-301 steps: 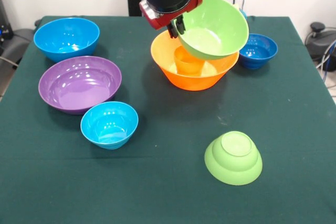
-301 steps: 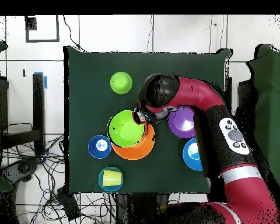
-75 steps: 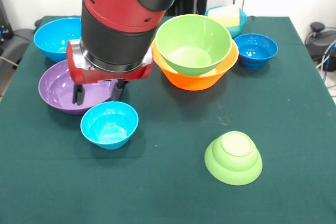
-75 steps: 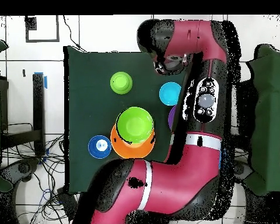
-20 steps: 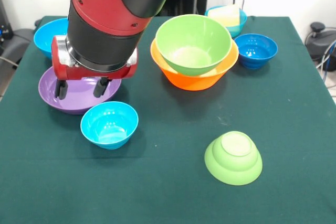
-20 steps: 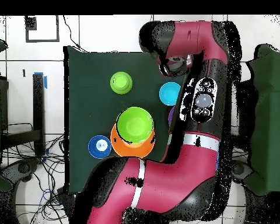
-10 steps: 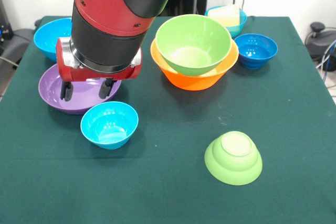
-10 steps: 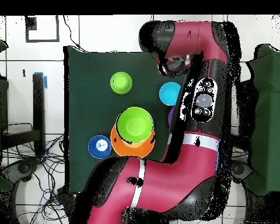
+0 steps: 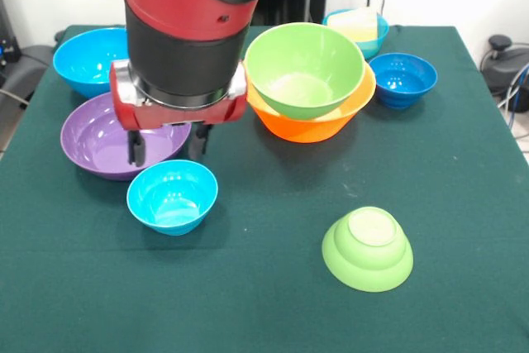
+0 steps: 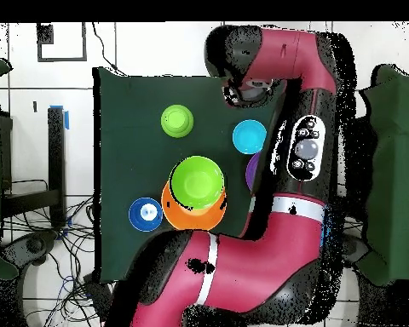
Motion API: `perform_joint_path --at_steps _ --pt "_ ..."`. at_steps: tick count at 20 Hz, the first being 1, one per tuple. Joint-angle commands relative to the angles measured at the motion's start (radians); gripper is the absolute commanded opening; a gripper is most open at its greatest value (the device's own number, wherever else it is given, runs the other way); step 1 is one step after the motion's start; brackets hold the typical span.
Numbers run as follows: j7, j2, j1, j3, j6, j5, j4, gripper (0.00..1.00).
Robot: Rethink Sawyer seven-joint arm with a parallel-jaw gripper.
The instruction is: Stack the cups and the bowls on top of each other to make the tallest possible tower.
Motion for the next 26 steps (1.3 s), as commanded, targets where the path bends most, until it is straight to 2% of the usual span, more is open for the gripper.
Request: perform_joint_path --at_steps 1,6,17,21,26 --pt "-0.186 -0.055 -0.008 0.138 -0.104 0.062 0.163 1.00" --pt "-0.165 -0.098 -0.019 0.168 -0.110 0.138 0.234 1.00" --pt "-0.055 -0.264 -0.075 0.197 -0.236 0.308 0.556 1.00" --pt "-0.011 -0.296 -0.089 0.212 -0.225 0.377 0.653 1.00" --pt "0.052 -0.323 -0.080 0.178 -0.159 0.408 0.709 1.00"
